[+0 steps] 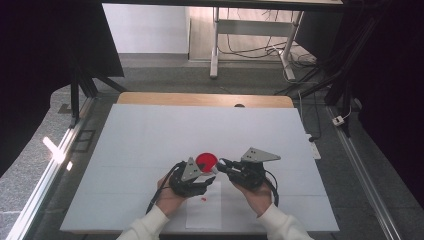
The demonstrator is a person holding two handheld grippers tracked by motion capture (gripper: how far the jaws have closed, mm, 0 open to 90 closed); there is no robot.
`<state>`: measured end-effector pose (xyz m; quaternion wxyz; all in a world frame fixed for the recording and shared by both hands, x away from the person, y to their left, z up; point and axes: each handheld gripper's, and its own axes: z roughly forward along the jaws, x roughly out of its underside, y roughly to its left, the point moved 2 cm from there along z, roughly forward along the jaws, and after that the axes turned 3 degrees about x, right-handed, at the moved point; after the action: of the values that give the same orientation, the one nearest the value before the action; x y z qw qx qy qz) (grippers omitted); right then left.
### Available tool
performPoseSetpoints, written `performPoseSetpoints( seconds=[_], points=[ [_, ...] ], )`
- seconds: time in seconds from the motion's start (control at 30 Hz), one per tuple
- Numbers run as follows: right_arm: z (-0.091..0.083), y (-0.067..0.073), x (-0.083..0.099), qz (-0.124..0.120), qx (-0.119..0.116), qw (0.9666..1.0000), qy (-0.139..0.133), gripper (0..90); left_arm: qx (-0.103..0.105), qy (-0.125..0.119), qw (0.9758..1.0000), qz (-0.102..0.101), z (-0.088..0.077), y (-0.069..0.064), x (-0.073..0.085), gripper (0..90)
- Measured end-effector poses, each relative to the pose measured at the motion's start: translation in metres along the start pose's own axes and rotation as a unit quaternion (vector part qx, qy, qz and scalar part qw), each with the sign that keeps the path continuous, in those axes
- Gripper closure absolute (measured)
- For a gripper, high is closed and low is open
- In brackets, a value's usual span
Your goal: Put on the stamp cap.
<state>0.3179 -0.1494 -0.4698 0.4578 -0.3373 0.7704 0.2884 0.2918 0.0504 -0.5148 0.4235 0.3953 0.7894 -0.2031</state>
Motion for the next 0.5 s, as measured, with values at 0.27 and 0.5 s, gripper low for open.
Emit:
performPoseSetpoints(
  seconds=[0.27, 0.5],
  points=[
    [-0.002, -0.003, -0.001, -0.012, 0.0, 0.9999, 0.001, 75.9, 0.018, 0.006, 0.9996, -0.023, -0.021, 0.008, 0.009, 41.0],
    [-0.003, -0.006, -0.001, -0.023, 0.006, 0.9997, 0.005, 75.9, 0.014, 0.013, 0.9992, -0.036, -0.039, 0.016, 0.022, 40.8]
  ],
)
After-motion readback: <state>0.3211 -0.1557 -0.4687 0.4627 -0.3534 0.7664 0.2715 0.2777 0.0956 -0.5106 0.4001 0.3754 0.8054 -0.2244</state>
